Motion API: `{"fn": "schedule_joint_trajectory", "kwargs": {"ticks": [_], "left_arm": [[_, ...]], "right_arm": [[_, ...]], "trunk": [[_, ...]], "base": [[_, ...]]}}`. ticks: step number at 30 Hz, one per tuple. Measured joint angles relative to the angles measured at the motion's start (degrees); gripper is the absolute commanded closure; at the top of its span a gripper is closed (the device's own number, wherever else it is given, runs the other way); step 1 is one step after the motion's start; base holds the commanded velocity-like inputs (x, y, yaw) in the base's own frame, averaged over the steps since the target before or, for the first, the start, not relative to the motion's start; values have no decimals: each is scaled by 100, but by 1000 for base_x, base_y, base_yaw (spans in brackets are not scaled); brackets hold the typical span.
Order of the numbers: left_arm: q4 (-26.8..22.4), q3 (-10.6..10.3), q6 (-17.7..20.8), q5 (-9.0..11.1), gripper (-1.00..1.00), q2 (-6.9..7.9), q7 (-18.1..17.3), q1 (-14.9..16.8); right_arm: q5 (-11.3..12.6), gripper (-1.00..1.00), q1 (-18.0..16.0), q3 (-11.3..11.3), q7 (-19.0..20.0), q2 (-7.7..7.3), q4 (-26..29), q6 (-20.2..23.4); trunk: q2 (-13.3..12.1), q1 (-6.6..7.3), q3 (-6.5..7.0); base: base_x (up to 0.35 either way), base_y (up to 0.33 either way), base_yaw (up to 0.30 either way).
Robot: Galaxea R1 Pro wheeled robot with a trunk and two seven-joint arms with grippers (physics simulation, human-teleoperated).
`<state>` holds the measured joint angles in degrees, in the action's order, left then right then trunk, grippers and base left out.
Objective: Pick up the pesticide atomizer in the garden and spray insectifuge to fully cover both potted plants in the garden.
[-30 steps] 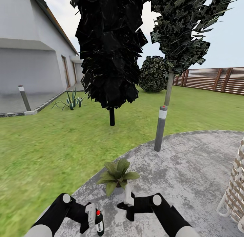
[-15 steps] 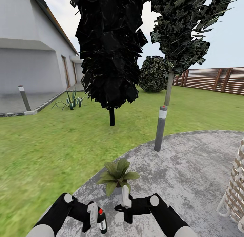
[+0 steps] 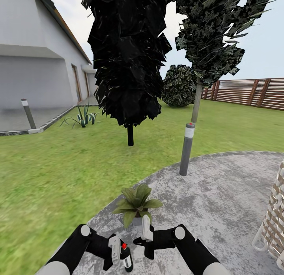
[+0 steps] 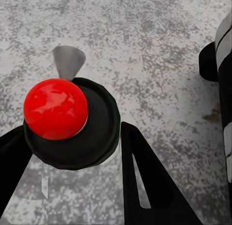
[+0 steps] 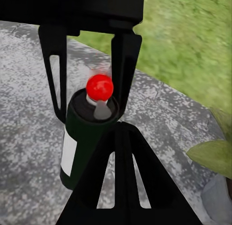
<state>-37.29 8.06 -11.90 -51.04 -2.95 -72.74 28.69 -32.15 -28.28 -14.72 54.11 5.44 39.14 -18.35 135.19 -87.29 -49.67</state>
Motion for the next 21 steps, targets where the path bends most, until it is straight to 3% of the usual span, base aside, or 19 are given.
{"fn": "schedule_joint_trajectory", "kwargs": {"ticks": [10,21], "left_arm": [[-1,0,0,10,100,-161,31,-4],[-1,0,9,34,100,-217,47,1]], "right_arm": [[0,100,0,2,0,0,-1,0],[0,100,0,1,-8,0,-1,0]], "trunk": [[0,0,0],[0,0,0]], "base": [[0,0,0],[0,0,0]]}}
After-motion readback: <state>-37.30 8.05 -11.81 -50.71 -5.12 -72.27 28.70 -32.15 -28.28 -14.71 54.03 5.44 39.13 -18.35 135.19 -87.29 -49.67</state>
